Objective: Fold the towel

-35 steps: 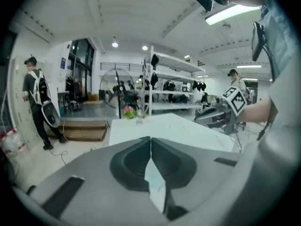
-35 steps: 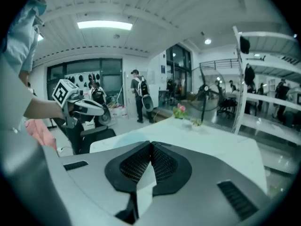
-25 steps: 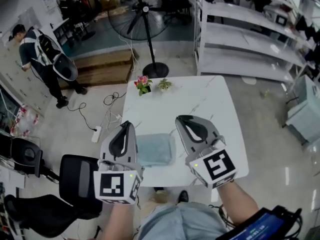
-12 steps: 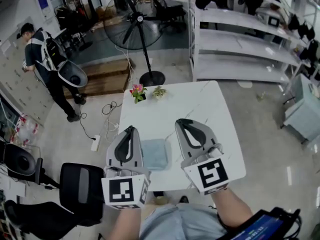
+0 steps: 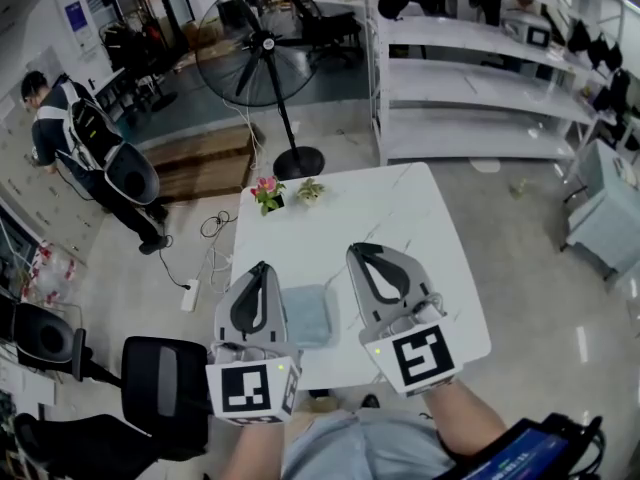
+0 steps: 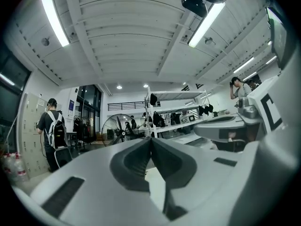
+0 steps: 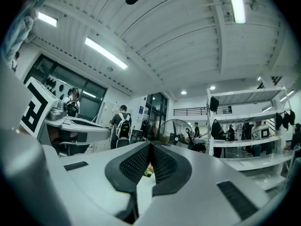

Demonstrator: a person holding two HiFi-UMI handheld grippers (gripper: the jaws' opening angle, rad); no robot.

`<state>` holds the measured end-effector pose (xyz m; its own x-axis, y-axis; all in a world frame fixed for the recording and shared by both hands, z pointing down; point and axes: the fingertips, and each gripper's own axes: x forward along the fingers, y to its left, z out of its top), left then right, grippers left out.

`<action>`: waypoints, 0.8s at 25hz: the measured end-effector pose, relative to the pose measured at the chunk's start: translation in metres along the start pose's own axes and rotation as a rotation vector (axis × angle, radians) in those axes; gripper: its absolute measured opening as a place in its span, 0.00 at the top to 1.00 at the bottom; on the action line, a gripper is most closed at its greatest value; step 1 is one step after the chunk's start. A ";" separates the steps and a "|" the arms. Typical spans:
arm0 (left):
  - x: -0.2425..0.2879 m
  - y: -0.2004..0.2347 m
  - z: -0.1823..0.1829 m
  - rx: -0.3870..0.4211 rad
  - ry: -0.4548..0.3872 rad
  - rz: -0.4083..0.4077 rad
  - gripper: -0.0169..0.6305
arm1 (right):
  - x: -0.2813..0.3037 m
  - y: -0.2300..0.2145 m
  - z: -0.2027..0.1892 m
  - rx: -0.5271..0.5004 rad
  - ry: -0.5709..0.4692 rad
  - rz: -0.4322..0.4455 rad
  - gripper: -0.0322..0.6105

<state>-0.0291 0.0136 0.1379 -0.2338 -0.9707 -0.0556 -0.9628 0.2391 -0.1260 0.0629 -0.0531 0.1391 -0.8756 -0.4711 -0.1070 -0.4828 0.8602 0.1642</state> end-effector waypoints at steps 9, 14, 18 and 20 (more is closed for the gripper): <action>0.009 -0.006 -0.010 -0.005 0.021 -0.016 0.96 | 0.005 -0.002 -0.004 0.003 -0.013 0.009 0.93; 0.013 -0.006 -0.013 -0.003 0.023 -0.016 0.96 | 0.009 -0.004 -0.003 0.005 -0.024 0.007 0.93; 0.014 -0.005 -0.015 -0.008 0.030 -0.017 0.96 | 0.010 -0.004 -0.001 0.003 -0.032 0.004 0.93; 0.014 -0.004 -0.015 -0.007 0.031 -0.020 0.96 | 0.011 -0.003 -0.001 0.004 -0.031 0.001 0.93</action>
<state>-0.0308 -0.0016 0.1525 -0.2187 -0.9755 -0.0220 -0.9681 0.2197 -0.1202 0.0550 -0.0613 0.1379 -0.8751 -0.4641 -0.1374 -0.4820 0.8613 0.1605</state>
